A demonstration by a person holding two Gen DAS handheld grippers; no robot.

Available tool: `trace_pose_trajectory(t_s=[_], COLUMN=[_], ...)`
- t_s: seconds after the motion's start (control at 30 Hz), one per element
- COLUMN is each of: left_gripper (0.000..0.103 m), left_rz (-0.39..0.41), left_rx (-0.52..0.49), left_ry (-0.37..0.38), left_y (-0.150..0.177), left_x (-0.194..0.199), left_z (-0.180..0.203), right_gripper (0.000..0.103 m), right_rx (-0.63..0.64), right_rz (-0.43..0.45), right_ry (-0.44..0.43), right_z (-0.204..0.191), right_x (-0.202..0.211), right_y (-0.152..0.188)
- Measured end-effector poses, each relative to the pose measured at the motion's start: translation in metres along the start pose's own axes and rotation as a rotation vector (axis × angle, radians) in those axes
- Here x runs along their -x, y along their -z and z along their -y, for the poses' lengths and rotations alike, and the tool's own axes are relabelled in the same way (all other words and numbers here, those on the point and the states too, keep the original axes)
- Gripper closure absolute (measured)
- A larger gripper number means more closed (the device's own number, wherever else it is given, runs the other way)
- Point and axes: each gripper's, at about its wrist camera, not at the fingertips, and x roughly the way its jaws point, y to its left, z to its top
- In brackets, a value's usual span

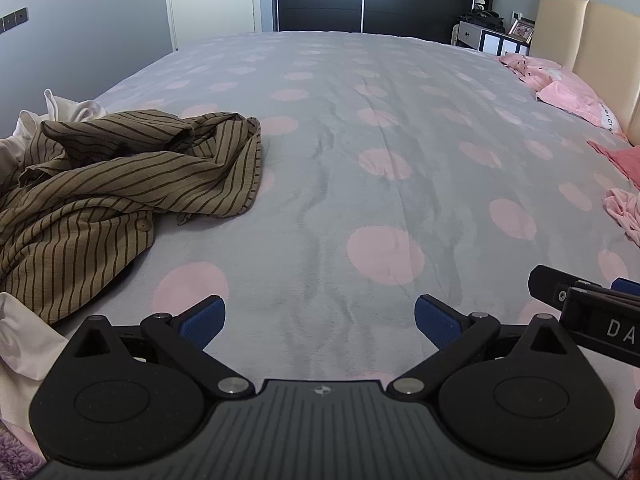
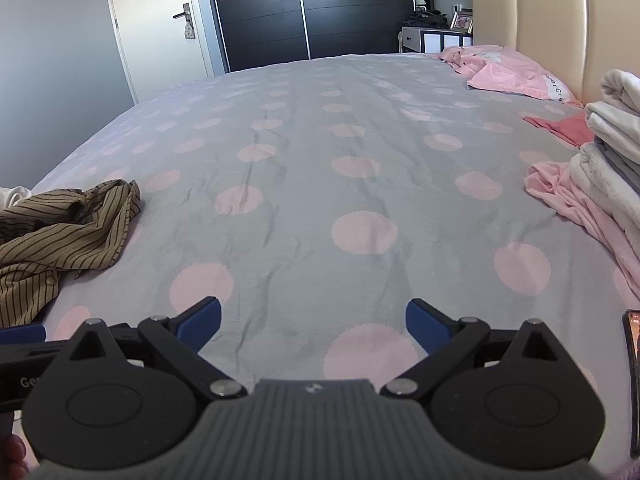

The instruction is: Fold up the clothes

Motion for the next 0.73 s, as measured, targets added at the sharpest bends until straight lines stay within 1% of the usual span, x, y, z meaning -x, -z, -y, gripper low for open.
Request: trace_pose_trajectory(t_s=[0.37, 0.73], left_gripper=[0.0, 0.0], left_rz=[0.015, 0.038], left_rx=[-0.013, -0.031], left_ry=[0.002, -0.008], left_y=[0.0007, 0.0018], left_x=[0.0062, 0.0105], left_z=[0.0003, 0.001], right_gripper=[0.003, 0.003], right_rx=[0.014, 0.007], right_rz=[0.025, 0.016], right_ry=[0.0, -0.01], right_z=[-0.0006, 0.0015], right_x=[0.0085, 0.0101], right_y=[0.0017, 0.0008])
